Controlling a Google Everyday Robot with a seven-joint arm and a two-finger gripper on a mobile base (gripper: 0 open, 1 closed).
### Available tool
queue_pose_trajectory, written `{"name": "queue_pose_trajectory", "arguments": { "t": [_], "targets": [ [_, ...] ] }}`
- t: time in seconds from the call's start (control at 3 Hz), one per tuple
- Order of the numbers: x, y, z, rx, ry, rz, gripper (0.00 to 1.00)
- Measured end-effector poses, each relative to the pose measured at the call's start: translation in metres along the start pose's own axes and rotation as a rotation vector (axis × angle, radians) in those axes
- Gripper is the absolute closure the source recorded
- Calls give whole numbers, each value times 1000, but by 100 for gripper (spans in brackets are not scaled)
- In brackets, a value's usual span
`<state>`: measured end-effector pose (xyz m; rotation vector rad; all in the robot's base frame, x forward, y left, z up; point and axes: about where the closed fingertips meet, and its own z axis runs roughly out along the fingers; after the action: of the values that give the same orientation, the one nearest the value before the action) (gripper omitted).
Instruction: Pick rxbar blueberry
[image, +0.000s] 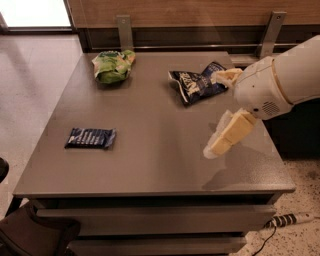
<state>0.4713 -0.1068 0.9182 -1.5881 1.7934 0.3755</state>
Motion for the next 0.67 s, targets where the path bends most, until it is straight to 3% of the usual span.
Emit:
{"name": "queue_pose_trajectory", "arguments": {
  "t": [0.33, 0.67],
  "targets": [
    [-23, 11, 41, -52, -136, 17, 0],
    [-43, 18, 68, -70, -192, 28, 0]
  ]
}}
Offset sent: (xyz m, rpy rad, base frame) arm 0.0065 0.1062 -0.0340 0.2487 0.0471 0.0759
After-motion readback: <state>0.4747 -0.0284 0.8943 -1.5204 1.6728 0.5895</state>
